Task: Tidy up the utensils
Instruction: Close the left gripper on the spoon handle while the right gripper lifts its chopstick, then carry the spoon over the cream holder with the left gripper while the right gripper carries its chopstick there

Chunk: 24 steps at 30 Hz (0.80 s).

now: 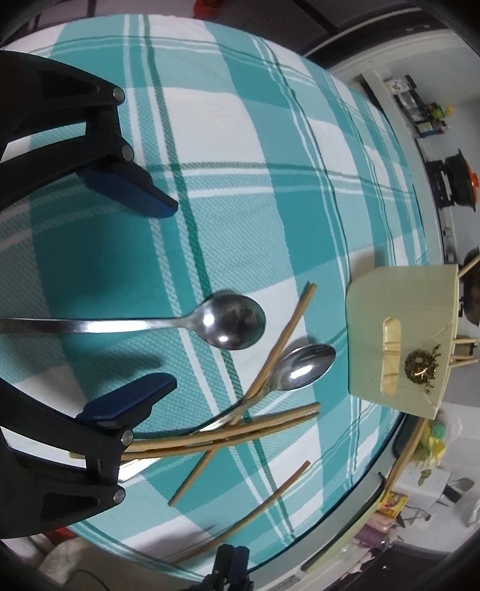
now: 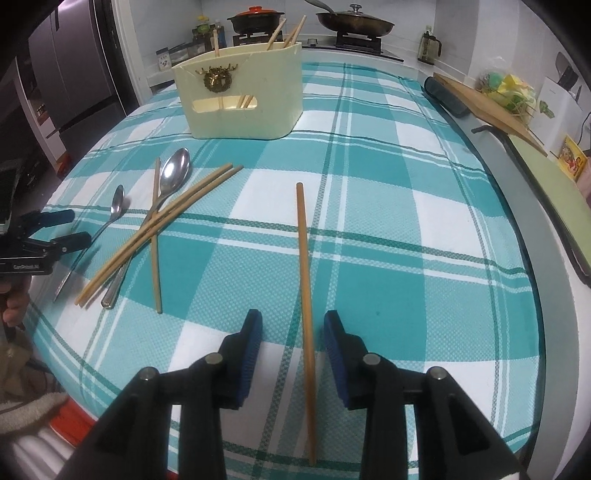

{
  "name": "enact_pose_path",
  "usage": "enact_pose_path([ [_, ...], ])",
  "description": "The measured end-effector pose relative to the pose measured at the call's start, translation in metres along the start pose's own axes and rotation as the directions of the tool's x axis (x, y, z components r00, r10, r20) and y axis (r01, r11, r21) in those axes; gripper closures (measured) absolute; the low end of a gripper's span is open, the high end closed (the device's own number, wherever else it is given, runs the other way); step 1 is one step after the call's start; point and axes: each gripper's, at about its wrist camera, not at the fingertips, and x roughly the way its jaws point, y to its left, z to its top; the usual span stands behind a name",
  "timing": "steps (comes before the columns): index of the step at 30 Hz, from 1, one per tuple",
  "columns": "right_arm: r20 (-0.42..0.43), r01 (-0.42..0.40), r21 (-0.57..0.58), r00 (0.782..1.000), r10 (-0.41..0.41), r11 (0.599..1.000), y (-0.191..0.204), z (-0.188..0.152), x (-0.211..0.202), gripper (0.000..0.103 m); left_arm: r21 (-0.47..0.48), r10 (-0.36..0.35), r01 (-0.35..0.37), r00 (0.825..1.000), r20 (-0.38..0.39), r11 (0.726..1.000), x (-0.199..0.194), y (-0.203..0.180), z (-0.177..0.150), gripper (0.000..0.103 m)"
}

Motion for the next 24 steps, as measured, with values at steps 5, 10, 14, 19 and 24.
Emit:
enact_pose_path([
  [5, -0.064, -0.084, 0.071, 0.994, 0.089, 0.994, -0.017, 0.019, 0.004, 0.068, 0.020, -0.025, 0.025, 0.999, -0.030, 0.999, 0.022, -0.002, 0.018, 0.022],
  [10, -0.171, -0.105, 0.059, 0.979, 0.113, 0.993, -0.028, 0.045, 0.025, 0.068, 0.066, -0.008, 0.010, 0.999, -0.032, 0.998, 0.024, -0.008, 0.021, 0.022],
  [14, -0.236, -0.092, -0.004, 0.968, 0.088, 0.996, -0.021, 0.065, 0.056, 0.068, 0.075, -0.014, 0.016, 0.999, -0.029, 0.997, 0.025, -0.007, 0.021, 0.023],
  [19, -0.219, -0.034, -0.064, 0.976, 0.019, 0.997, -0.005, 0.093, 0.084, 0.070, 0.091, -0.023, 0.024, 1.000, -0.004, 0.996, 0.022, -0.009, 0.026, 0.066],
  [24, -0.191, -0.033, -0.048, 0.981, 0.024, 0.998, 0.000, 0.117, 0.096, 0.096, 0.087, -0.003, 0.001, 1.000, 0.028, 0.996, 0.012, -0.008, 0.031, 0.067],
])
